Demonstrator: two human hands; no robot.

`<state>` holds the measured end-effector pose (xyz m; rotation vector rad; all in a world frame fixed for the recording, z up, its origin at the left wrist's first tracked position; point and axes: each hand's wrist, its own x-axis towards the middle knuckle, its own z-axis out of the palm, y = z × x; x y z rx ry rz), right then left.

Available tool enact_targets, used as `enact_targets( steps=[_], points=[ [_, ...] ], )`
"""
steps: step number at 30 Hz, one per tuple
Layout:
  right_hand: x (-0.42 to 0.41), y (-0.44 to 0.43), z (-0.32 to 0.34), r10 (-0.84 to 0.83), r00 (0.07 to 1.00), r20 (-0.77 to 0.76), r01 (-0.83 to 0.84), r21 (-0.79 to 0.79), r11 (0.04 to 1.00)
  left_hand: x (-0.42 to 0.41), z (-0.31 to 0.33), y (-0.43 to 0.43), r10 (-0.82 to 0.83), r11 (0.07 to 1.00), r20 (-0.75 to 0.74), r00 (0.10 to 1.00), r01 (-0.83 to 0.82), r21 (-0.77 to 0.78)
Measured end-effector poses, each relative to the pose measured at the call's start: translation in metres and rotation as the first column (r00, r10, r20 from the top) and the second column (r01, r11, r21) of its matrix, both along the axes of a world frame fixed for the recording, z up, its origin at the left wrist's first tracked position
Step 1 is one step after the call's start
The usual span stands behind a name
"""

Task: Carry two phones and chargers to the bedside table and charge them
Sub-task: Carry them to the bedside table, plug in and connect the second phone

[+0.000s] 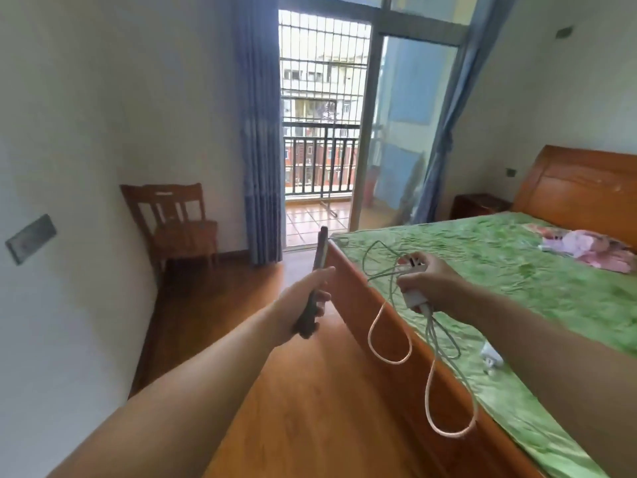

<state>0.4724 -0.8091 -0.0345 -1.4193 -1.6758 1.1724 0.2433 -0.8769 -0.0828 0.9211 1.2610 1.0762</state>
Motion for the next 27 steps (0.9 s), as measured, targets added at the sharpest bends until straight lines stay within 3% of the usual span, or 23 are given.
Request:
enact_targets(
  steps=[8,15,20,27],
  points=[
    [-0.13,0.091,-0.028,0.22,0.973,-0.073,-0.226,-0.096,0.969,-0.105,-0.02,0.038,0.248,0.969,-0.045,0.968,-0.247,0.024],
    [-0.203,0.234,-0.046,0.254,0.956,-0.144,-0.274,-0.139,0.952,-0.172,-0.02,0.153,0.364,0.931,-0.184,0.913,-0.365,0.033],
    [-0.238,0.345,-0.048,0.227,0.963,-0.148,-0.255,-0.212,0.943,-0.198,-0.004,0.258,0.399,0.916,-0.188,0.898,-0.401,0.029],
    [-0.299,0.473,-0.037,0.249,0.963,-0.104,-0.263,-0.152,0.953,-0.248,0.002,0.387,0.367,0.93,-0.207,0.907,-0.361,0.069]
  ],
)
